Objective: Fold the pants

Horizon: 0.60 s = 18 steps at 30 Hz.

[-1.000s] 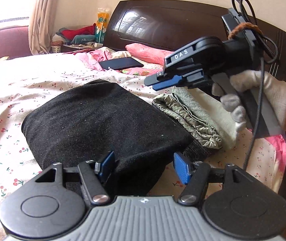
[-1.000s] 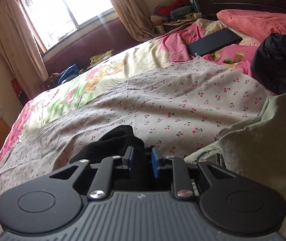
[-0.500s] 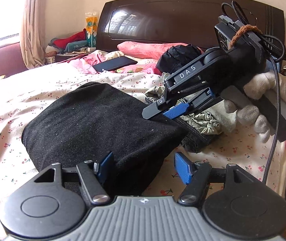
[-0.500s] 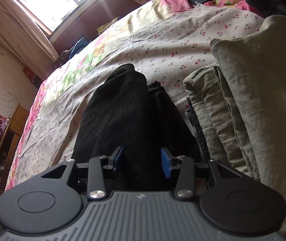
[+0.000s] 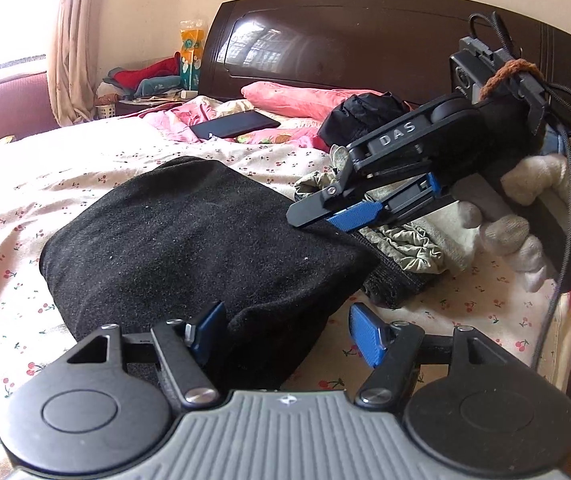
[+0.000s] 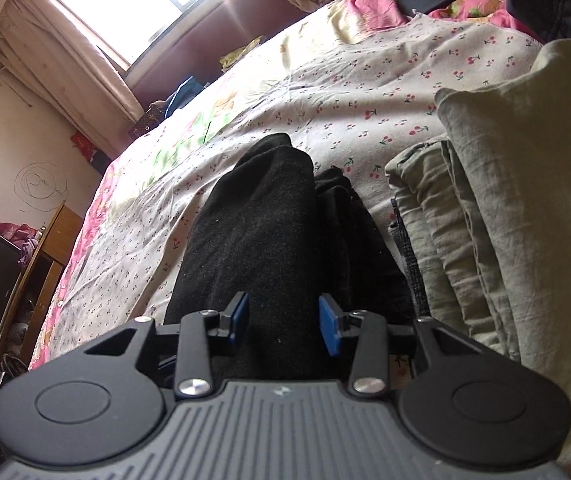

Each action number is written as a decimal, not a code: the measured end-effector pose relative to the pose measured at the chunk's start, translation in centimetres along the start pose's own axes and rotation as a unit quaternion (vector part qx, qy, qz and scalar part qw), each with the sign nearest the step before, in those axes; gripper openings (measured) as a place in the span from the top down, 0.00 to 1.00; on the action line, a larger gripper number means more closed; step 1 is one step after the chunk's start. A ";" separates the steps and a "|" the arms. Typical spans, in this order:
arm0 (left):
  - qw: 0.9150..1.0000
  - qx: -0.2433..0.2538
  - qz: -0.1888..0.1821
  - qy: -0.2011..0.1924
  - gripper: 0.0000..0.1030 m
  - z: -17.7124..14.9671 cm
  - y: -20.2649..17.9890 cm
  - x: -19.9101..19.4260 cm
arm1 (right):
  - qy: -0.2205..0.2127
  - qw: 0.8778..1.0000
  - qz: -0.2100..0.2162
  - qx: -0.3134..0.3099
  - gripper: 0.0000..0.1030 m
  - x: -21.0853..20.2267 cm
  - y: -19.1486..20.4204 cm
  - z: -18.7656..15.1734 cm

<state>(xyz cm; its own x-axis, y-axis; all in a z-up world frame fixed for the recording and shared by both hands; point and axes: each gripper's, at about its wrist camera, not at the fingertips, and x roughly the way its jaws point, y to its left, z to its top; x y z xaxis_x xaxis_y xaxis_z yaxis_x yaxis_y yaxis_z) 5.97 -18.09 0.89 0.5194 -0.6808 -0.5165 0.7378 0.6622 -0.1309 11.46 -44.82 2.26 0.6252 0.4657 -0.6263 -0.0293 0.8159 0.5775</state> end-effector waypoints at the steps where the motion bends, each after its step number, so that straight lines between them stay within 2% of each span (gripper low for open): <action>1: 1.000 0.000 0.000 0.000 0.23 0.0 -0.1 0.0 | 0.000 1.000 -0.003 0.010 0.62 0.8 -0.3 0.1; 3: 1.000 0.006 0.001 -0.001 0.23 0.1 -0.2 -0.1 | -0.007 1.000 -0.002 0.026 0.67 2.1 -0.3 0.1; 4: 1.000 0.010 0.003 -0.002 0.23 0.1 -0.2 -0.2 | -0.012 1.000 -0.007 0.014 0.82 2.2 0.3 0.1; 5: 1.000 0.011 0.003 -0.004 0.23 0.2 -0.2 -0.1 | -0.016 1.000 -0.015 -0.005 0.86 2.2 1.0 0.2; 8: 1.000 0.006 -0.002 -0.012 0.23 0.7 -0.2 0.1 | -0.025 0.998 -0.039 -0.052 0.88 1.9 3.0 1.0; 12: 0.999 0.019 -0.010 -0.029 0.23 1.2 -0.8 0.3 | -0.035 0.997 -0.045 -0.055 0.90 1.4 2.7 2.6; 14: 1.000 0.019 -0.019 -0.012 0.22 0.9 -1.0 1.3 | -0.030 0.996 -0.066 -0.047 0.89 2.3 1.6 2.8; 16: 0.999 0.003 -0.031 0.032 0.22 0.3 -0.8 3.0 | -0.010 0.992 -0.111 -0.055 0.86 4.3 0.3 2.0; 18: 0.999 0.002 -0.031 0.037 0.22 -0.2 -0.9 2.9 | -0.017 0.993 -0.114 -0.034 0.85 4.9 -0.5 1.5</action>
<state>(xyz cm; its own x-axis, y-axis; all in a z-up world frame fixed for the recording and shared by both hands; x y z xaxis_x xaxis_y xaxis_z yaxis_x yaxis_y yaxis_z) 6.78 -20.60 -0.66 0.4394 -0.6950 -0.5691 0.7690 0.6185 -0.1615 15.66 -43.49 -0.34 0.6476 0.2552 -0.7180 0.0637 0.9208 0.3847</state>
